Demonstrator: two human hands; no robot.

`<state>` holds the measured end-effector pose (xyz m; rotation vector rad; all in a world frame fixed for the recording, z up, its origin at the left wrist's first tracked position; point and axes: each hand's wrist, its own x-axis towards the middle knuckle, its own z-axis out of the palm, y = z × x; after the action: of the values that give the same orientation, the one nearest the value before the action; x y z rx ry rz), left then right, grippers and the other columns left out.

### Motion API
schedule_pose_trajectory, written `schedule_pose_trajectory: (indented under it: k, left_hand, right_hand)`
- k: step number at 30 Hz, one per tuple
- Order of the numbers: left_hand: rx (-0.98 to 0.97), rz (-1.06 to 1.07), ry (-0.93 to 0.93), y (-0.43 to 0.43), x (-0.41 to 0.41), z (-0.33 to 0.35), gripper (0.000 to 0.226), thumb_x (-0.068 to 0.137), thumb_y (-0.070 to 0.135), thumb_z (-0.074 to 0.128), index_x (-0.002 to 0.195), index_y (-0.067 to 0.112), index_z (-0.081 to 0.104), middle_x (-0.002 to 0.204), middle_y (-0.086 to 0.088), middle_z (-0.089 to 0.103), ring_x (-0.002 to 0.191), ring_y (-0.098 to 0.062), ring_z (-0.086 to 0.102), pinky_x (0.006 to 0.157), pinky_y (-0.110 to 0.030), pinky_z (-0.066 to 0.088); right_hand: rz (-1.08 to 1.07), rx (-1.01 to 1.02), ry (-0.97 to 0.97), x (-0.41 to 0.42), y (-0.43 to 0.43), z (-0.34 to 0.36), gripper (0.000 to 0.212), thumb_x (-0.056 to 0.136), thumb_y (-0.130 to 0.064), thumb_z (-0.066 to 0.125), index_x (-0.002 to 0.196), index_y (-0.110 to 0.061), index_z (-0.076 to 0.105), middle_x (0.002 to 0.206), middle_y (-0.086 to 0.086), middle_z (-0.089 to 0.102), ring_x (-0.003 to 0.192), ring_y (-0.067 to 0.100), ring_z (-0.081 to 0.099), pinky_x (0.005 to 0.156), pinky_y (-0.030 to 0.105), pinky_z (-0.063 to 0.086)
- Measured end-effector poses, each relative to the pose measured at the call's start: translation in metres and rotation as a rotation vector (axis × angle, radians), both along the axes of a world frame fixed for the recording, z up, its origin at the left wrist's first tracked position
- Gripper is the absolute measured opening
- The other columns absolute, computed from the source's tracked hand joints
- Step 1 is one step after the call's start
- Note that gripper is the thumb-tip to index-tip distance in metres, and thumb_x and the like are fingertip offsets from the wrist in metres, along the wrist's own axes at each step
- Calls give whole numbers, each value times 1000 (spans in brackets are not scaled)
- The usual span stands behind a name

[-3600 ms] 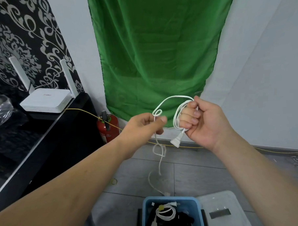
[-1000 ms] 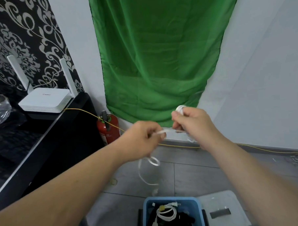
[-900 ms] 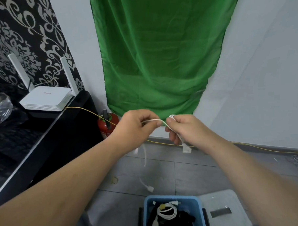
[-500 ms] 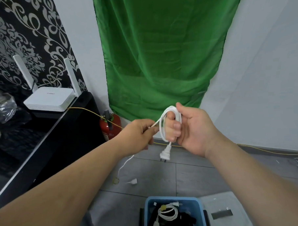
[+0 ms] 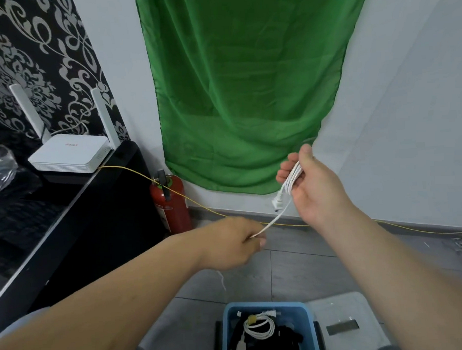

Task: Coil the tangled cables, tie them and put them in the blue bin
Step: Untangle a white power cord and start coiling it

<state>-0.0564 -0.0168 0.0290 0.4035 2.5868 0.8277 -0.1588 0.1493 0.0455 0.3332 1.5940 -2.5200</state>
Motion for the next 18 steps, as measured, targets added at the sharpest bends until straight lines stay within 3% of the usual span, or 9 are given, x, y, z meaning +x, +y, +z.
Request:
schedule_pose_trajectory:
  k: [4, 9, 11, 13, 18]
  left_hand:
    - [108, 94, 197, -9, -9, 14, 20, 101, 28, 59, 83, 22, 65, 70, 3, 65, 53, 2, 53, 52, -17, 44]
    - [311, 370, 499, -34, -22, 19, 15, 89, 34, 77, 79, 24, 72, 61, 9, 61, 57, -8, 51, 56, -28, 44]
    - [371, 467, 519, -40, -24, 20, 19, 84, 36, 83, 75, 22, 73, 54, 11, 54, 50, -5, 43, 50, -23, 38]
    - [401, 499, 514, -42, -24, 19, 20, 85, 35, 82, 76, 19, 73, 54, 6, 54, 49, -4, 40, 48, -22, 35]
    - [381, 434, 361, -39, -21, 9, 23, 103, 31, 57, 89, 20, 71, 71, -4, 68, 60, -20, 60, 61, -38, 52]
  right_hand:
    - [166, 562, 212, 10, 6, -7, 32, 101, -33, 63, 88, -5, 73, 74, 13, 73, 67, 21, 68, 74, 36, 61]
    - [685, 828, 199, 29, -1, 0, 50, 107, -44, 47, 89, -4, 71, 66, 8, 67, 58, 20, 60, 64, 32, 51]
    - [789, 741, 142, 34, -6, 2, 59, 109, -46, 37, 85, -3, 69, 60, 10, 58, 54, 23, 53, 59, 31, 47]
    - [875, 505, 57, 38, -11, 8, 58, 110, -44, 33, 82, -4, 64, 58, 10, 46, 52, 23, 43, 56, 33, 42]
    - [870, -40, -69, 42, -20, 25, 50, 108, -39, 32, 73, -11, 54, 58, 3, 33, 49, 18, 31, 53, 33, 36]
